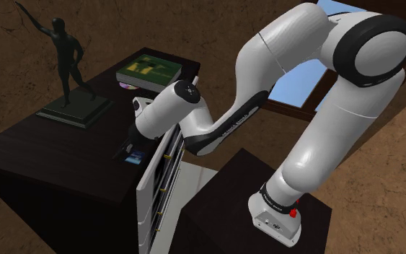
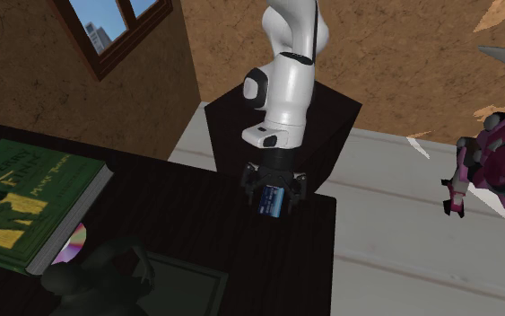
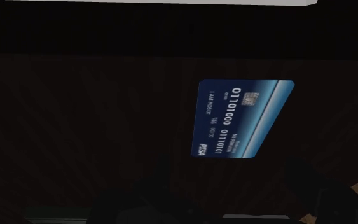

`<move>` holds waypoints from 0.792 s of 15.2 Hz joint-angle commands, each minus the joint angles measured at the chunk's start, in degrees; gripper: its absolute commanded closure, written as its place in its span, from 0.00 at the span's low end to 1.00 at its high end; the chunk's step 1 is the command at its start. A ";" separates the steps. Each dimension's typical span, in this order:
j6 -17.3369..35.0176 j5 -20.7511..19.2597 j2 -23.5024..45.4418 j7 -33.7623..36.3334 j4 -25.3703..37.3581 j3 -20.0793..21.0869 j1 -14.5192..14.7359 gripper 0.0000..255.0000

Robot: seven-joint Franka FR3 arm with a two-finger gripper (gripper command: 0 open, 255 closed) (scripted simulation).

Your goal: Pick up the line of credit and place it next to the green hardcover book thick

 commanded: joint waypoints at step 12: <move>-0.01 -2.97 0.61 2.50 0.54 -1.25 0.99 1.00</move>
